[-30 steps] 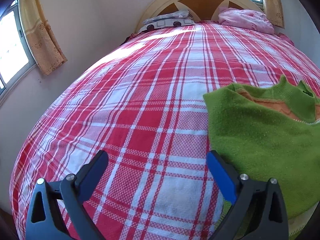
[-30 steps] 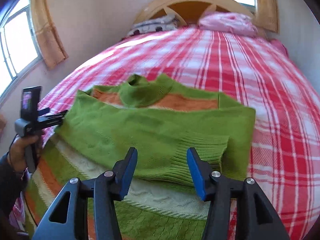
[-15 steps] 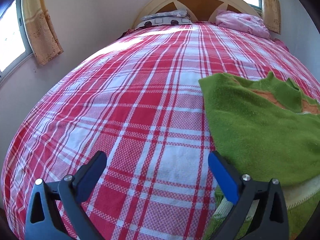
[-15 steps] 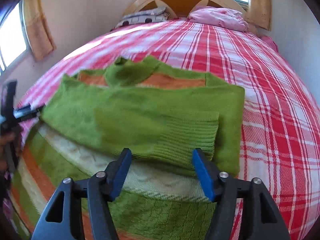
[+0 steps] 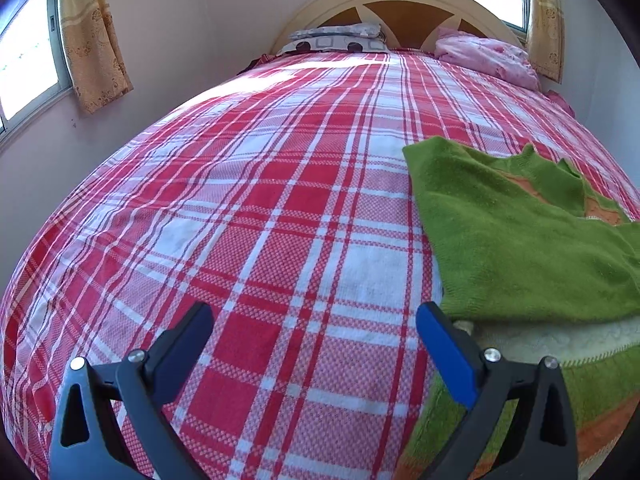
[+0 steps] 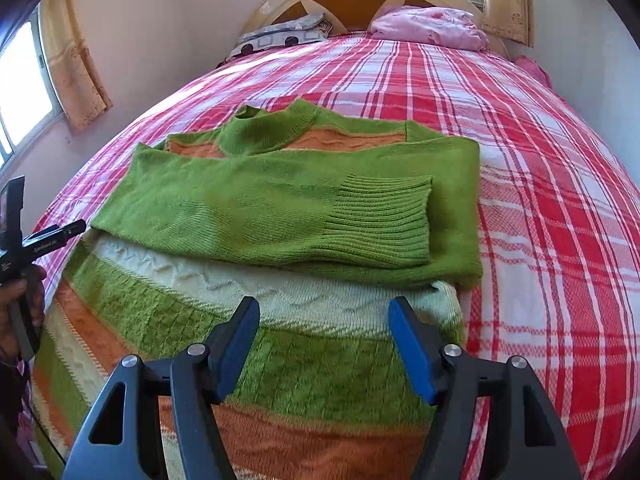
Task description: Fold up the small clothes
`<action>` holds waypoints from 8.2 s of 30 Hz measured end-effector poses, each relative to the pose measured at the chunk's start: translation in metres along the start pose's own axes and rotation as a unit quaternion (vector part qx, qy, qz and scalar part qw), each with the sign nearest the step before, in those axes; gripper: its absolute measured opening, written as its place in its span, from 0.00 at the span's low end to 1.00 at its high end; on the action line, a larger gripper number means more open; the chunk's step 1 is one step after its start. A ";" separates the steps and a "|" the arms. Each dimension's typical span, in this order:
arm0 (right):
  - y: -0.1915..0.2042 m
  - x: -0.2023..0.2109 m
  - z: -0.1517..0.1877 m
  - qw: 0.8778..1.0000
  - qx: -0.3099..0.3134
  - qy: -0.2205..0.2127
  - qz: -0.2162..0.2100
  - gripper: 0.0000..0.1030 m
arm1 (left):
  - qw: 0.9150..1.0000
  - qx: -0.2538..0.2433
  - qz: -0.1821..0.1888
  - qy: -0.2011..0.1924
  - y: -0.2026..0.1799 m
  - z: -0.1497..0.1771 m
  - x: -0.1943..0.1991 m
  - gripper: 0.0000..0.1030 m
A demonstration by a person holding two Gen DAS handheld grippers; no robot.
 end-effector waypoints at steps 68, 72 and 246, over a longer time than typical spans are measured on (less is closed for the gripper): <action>0.067 0.097 0.128 0.999 0.041 -0.010 -0.010 0.66 | 0.990 -0.099 0.098 -0.020 -0.030 0.125 0.136 1.00; 0.071 0.101 0.140 0.999 0.043 -0.006 -0.007 0.66 | 0.989 -0.104 0.100 -0.017 -0.028 0.134 0.142 1.00; -0.090 -0.046 -0.139 0.996 -0.062 -0.060 0.014 0.55 | 0.976 0.038 0.209 -0.055 -0.051 -0.082 -0.010 0.72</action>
Point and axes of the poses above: each gripper's, at about its wrist camera, not at the fingertips, and x roughly against the way its jaws point, y to its left, z to its underside, the point moved 4 cm from there along -x, roughly the way its jaws point, and after that the axes turned 1 degree about -x, right-handed, at the moved point
